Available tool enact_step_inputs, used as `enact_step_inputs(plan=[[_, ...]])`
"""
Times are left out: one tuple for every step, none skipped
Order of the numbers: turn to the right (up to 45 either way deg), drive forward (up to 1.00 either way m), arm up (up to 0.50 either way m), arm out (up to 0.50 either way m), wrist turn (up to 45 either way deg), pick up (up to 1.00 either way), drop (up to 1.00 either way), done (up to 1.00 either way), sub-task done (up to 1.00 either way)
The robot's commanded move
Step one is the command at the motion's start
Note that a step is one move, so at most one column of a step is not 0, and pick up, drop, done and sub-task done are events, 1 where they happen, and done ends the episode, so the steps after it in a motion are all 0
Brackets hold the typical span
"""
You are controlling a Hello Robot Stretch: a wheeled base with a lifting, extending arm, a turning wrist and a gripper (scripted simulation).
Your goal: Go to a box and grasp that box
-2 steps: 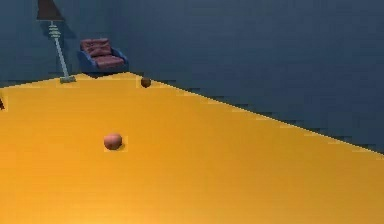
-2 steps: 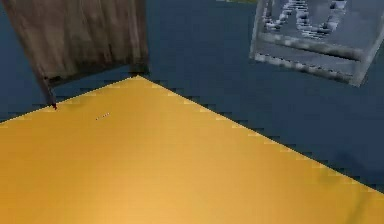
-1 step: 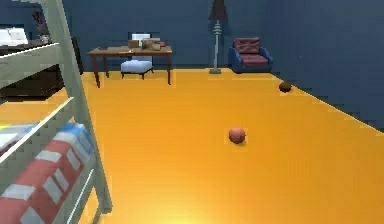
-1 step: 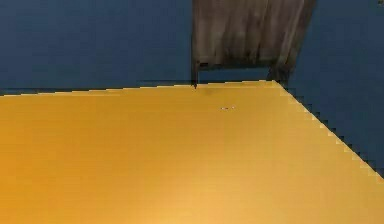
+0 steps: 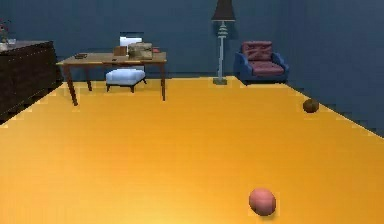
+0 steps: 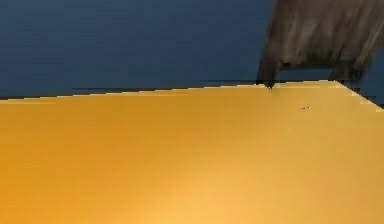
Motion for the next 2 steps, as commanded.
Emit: enact_step_inputs(plan=[[0.0,0.5,0.0,0.0,0.0,0.0,0.0,0.0,0.0],[-18.0,0.0,0.0,0.0,0.0,0.0,0.0,0.0,0.0]])
